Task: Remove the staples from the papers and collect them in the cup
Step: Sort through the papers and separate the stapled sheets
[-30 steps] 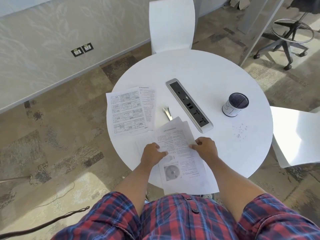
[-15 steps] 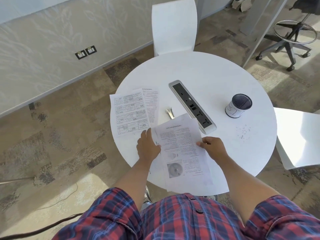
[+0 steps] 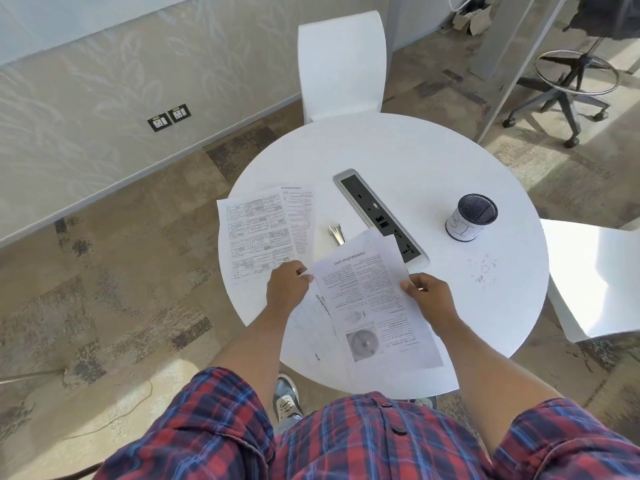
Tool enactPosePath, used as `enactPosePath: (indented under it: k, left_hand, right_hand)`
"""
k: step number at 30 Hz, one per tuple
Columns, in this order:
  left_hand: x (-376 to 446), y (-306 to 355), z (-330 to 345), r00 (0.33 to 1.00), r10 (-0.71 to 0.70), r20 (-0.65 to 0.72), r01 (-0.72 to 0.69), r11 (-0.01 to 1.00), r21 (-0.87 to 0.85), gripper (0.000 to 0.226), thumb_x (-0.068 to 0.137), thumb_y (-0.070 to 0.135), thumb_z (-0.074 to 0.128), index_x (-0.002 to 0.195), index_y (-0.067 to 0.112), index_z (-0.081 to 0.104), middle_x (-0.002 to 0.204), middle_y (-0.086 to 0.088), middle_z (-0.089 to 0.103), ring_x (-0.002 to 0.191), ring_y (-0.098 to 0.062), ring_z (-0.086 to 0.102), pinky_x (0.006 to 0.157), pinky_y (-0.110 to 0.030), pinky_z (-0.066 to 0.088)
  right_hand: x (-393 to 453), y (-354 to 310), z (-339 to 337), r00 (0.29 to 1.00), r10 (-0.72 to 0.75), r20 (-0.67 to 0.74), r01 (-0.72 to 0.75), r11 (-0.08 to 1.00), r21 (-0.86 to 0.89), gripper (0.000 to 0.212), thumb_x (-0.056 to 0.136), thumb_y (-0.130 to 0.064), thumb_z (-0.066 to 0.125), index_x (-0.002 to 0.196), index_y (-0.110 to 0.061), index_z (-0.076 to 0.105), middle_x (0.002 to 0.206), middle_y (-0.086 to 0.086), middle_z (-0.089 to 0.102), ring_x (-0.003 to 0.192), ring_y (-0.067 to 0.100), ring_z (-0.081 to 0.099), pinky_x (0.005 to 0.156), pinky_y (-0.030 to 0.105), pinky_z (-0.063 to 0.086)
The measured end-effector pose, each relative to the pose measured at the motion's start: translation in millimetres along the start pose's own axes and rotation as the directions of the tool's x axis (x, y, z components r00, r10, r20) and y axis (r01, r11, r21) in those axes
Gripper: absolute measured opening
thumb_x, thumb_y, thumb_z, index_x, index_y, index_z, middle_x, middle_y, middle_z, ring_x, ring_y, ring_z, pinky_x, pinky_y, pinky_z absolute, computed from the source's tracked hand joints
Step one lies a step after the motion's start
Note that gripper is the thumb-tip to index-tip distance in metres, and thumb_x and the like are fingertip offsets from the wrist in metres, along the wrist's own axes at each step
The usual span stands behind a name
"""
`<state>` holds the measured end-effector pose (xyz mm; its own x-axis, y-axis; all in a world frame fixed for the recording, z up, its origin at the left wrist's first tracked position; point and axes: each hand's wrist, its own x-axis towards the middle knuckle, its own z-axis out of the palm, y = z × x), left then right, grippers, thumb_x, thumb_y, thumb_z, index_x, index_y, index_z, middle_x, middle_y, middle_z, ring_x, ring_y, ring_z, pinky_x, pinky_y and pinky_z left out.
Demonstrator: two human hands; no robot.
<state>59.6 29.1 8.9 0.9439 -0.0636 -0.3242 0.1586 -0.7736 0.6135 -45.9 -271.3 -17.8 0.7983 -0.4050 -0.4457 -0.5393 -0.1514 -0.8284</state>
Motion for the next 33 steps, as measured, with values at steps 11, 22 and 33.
enactPosePath:
  k: [11, 22, 33]
  left_hand:
    - [-5.3, -14.2, 8.3, 0.990, -0.136, 0.030, 0.139, 0.958, -0.251, 0.009, 0.092, 0.018, 0.073, 0.096, 0.011, 0.073, 0.083, 0.004, 0.066, 0.077, -0.017, 0.059, 0.067, -0.028, 0.045]
    - [-12.0, -28.6, 8.0, 0.960, -0.279, 0.029, 0.263, 0.859, -0.440, 0.003, 0.093, 0.014, 0.072, 0.090, 0.013, 0.073, 0.084, 0.006, 0.067, 0.077, -0.016, 0.061, 0.062, -0.025, 0.045]
    - [-12.4, -24.0, 9.3, 0.961, -0.273, 0.040, 0.254, 0.819, -0.514, 0.015, 0.092, 0.012, 0.074, 0.079, 0.020, 0.071, 0.080, 0.007, 0.068, 0.071, -0.011, 0.062, 0.060, -0.022, 0.048]
  right_hand:
    - [-10.3, -10.9, -6.7, 0.998, 0.017, -0.060, -0.016, 1.000, 0.020, 0.039, 0.086, -0.020, 0.086, 0.118, -0.024, 0.063, 0.103, -0.011, 0.073, 0.082, 0.013, 0.073, 0.068, 0.029, 0.054]
    - [-4.9, -5.8, -14.1, 0.960, 0.111, -0.256, -0.016, 0.938, 0.347, 0.014, 0.090, -0.021, 0.082, 0.098, -0.009, 0.077, 0.087, 0.000, 0.076, 0.078, 0.018, 0.068, 0.081, 0.032, 0.055]
    - [3.4, -6.2, -5.0, 0.940, 0.237, -0.247, -0.106, 0.888, 0.447, 0.010, 0.092, -0.023, 0.079, 0.087, -0.016, 0.074, 0.094, 0.007, 0.075, 0.086, 0.025, 0.067, 0.091, 0.042, 0.057]
